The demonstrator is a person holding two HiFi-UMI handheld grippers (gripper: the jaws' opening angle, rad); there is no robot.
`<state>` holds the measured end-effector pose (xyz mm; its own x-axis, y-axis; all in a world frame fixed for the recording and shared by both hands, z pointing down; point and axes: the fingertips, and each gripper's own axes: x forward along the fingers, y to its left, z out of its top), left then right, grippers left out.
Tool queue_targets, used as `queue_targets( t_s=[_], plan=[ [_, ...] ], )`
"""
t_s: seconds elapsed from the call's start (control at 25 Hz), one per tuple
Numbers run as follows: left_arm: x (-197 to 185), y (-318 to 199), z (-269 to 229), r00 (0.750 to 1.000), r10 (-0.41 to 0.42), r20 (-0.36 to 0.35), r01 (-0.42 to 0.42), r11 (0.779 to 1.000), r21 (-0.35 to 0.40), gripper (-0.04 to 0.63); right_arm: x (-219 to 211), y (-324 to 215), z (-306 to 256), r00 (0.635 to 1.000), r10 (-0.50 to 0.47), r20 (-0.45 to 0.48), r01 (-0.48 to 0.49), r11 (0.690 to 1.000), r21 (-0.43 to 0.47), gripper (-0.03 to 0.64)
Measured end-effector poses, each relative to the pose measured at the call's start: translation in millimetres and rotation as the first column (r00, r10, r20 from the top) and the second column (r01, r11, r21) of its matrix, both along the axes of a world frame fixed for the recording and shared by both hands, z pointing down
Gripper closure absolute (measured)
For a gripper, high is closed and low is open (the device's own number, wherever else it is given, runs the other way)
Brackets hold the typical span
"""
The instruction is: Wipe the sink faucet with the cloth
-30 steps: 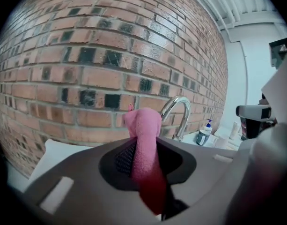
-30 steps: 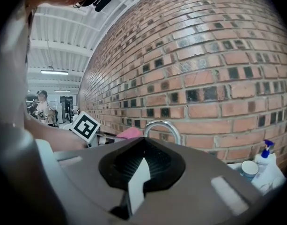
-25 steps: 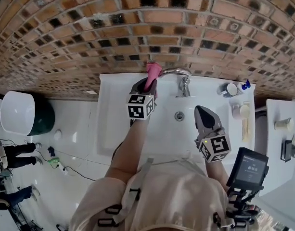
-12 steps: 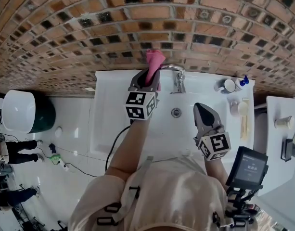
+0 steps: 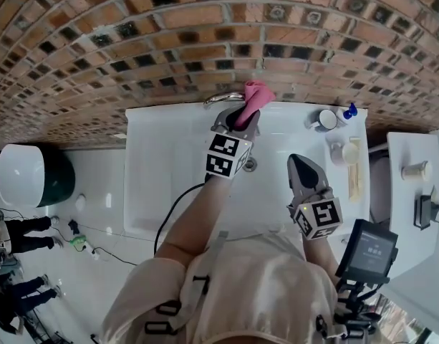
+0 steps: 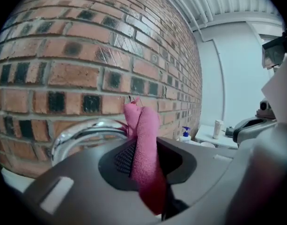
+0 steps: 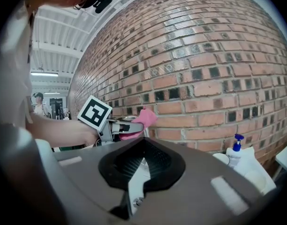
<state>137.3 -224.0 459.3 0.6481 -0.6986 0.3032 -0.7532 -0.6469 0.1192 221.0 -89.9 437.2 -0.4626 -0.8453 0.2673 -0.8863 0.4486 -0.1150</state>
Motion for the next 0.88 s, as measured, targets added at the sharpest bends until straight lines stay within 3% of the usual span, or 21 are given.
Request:
queue_targets(
  t_s=[0.36, 0.48, 0.64, 0.76, 0.88],
  plan=[
    [6, 2, 72, 0.994, 0.034, 0.1, -0.018, 0.989, -0.15, 0.508, 20, 3, 13, 1.0, 0.031, -0.007, -0.031, 0.999, -0.019, 0.624],
    [6, 2, 88, 0.989, 0.053, 0.14, -0.03, 0.986, -0.162, 0.508, 20, 0, 11, 0.999, 0.033, -0.01, -0.033, 0.999, -0.01, 0.624],
    [6, 9, 63, 0.995, 0.041, 0.094, -0.031, 0.993, -0.11, 0.508, 13, -2, 5, 1.0, 0.004, -0.01, -0.004, 1.0, 0.012, 0.626],
    [-2, 17, 10, 1.0, 0.013, 0.021, -0.013, 1.0, 0.002, 0.507, 4, -2, 4, 1.0, -0.022, -0.004, 0.022, 1.0, 0.011, 0.626],
    [-34, 20, -42, 0.997, -0.057, -0.051, 0.063, 0.992, 0.107, 0.507, -17, -1, 4, 0.998, -0.066, -0.002, 0.066, 0.998, 0.01, 0.624]
  ],
)
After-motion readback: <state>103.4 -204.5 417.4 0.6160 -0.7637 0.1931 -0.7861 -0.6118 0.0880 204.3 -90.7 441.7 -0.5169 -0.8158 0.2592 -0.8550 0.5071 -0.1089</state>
